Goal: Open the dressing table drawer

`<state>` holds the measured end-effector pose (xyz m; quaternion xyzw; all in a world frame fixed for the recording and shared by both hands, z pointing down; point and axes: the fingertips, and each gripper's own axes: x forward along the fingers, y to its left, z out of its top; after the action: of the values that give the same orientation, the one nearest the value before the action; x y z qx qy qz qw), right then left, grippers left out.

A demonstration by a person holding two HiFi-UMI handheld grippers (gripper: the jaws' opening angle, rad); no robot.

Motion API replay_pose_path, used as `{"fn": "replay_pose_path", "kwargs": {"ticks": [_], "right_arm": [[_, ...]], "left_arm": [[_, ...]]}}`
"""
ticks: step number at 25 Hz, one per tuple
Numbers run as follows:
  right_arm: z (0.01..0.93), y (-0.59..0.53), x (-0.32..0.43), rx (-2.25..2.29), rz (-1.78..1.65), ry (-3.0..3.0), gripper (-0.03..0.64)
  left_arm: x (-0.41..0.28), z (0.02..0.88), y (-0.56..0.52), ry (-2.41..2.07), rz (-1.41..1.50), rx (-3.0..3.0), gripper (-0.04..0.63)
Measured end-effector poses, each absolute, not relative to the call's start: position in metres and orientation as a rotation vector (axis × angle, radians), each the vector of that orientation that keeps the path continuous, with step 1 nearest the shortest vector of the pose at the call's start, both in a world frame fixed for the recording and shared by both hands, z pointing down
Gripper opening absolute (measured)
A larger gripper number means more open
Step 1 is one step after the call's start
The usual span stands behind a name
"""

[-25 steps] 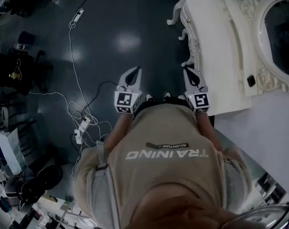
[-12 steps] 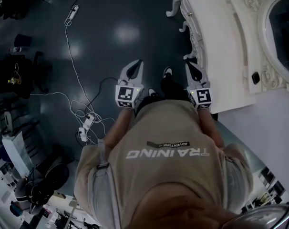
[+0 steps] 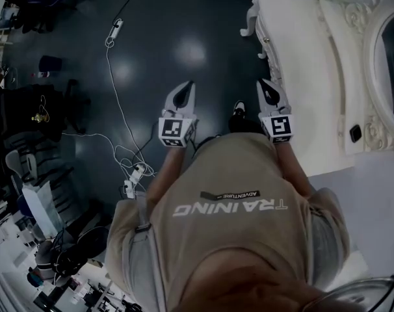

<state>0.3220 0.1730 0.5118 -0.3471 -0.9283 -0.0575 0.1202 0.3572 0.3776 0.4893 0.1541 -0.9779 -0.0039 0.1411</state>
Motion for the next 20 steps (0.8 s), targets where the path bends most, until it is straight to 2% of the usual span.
{"fn": "replay_pose_path", "kwargs": {"ticks": [10,20], "right_arm": [[0.538,0.139,0.22,-1.081,-0.109,-2.684,0.003],[0.565,0.146,0.172,-1.051,-0.057,-2.631,0.003]], "left_arm": [[0.252,0.502,0.345,-2.852,-0.041,0.311,0.007],[0.205,0.522,0.35,-2.789,0.0,0.37,0.006]]}}
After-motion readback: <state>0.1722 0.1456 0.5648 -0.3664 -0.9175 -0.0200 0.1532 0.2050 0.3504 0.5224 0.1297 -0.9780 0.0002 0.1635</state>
